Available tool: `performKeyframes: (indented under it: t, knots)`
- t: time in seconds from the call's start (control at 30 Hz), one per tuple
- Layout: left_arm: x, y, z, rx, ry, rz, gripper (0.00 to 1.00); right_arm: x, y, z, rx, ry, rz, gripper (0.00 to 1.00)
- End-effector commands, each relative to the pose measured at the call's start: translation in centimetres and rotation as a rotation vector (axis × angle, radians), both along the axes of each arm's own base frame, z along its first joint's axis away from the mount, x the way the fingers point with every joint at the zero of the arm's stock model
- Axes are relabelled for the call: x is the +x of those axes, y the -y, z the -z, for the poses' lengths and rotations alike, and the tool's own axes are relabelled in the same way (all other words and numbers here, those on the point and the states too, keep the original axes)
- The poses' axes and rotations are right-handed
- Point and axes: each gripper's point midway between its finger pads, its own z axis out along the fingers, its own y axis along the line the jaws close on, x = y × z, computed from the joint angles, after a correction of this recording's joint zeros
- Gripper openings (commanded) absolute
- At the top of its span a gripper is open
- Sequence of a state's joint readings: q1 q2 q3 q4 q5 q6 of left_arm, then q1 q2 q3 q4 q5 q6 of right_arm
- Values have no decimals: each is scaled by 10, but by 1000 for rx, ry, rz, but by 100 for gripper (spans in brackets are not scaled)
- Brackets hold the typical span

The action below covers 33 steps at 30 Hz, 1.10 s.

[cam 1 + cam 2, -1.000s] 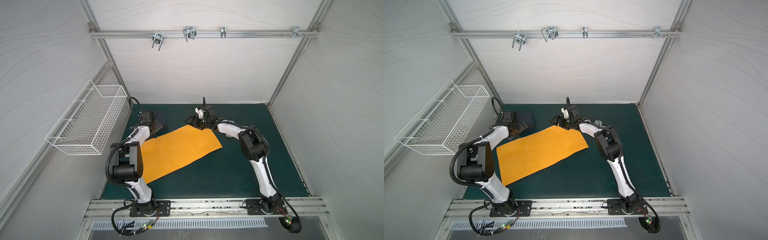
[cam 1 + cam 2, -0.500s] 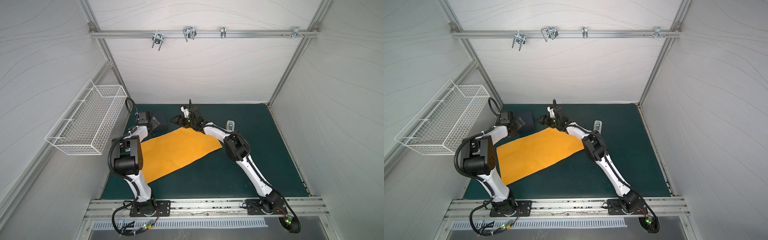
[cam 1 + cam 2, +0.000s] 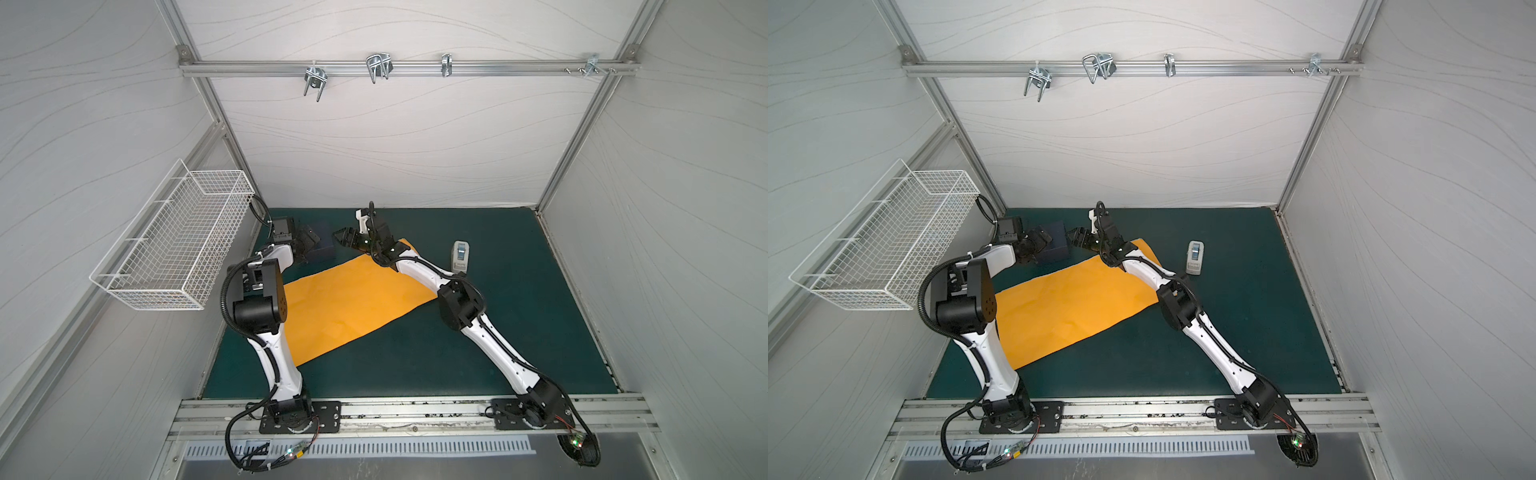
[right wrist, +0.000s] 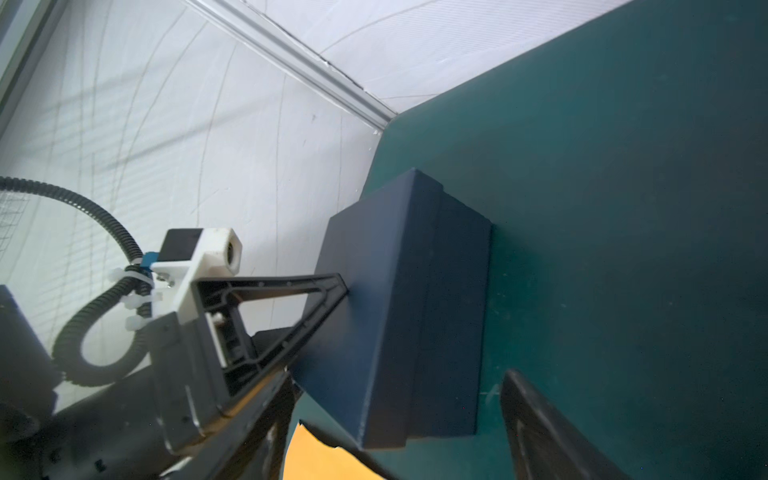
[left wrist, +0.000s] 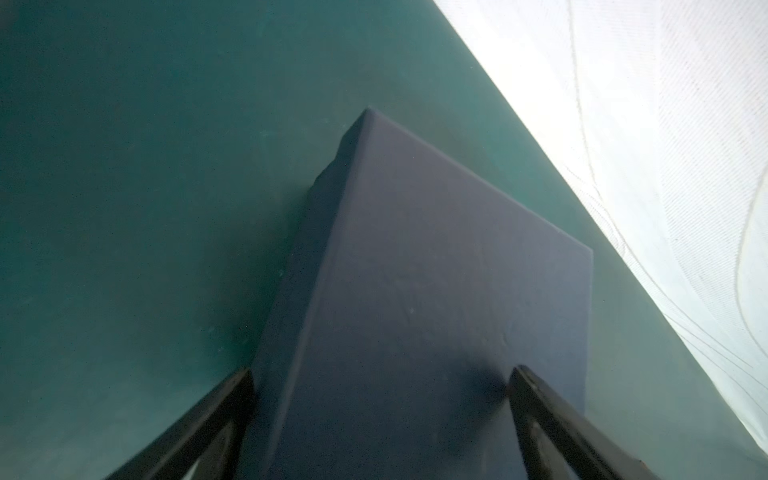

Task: Wrap a gift box in wrapping paper
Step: Move the gift box to the top-center of the table.

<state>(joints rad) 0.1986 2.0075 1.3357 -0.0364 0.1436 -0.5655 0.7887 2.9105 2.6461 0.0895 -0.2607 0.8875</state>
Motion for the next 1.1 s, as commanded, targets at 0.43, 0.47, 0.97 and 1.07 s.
performKeyframes:
  t: [0.43,0.47,0.97,1.07]
  knots:
    - [18,27,32,-98,-191,192,86,27,19,23,-33,-12,107,74]
    - [18,28,34,-88,-196,193,86,30,24,27,-55,-19,124,73]
    - [17,73,34,-1,-290,375,83,51,43,4,-26,80,110,85]
    - [16,81,31,-16,-305,407,82,53,48,3,-37,95,98,85]
